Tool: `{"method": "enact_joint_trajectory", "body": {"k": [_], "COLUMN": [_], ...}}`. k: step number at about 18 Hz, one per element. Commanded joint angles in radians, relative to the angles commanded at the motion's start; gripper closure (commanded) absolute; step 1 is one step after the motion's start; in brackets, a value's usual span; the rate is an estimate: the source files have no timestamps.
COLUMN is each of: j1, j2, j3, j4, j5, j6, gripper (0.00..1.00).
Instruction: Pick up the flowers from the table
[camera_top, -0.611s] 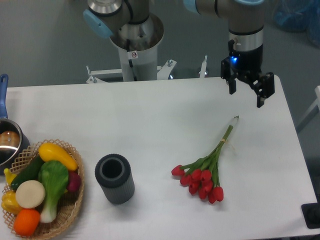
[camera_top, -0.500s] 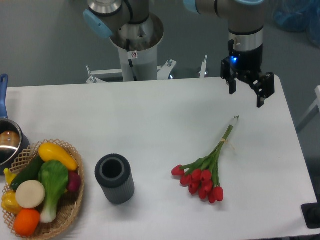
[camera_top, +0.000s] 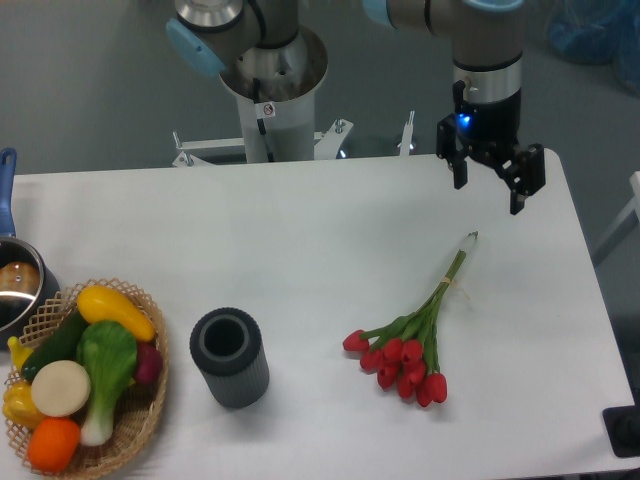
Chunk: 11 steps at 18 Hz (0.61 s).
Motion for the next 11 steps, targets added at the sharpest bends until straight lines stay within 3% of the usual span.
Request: {"method": "enact_joint_trajectory", "body": {"k": [11], "j1": [0.0], "j2": [-0.015], "j3": [-0.026], "j4": [0.0], "j5": [-0.021], "j6": [-0.024], "gripper": [0.0]}}
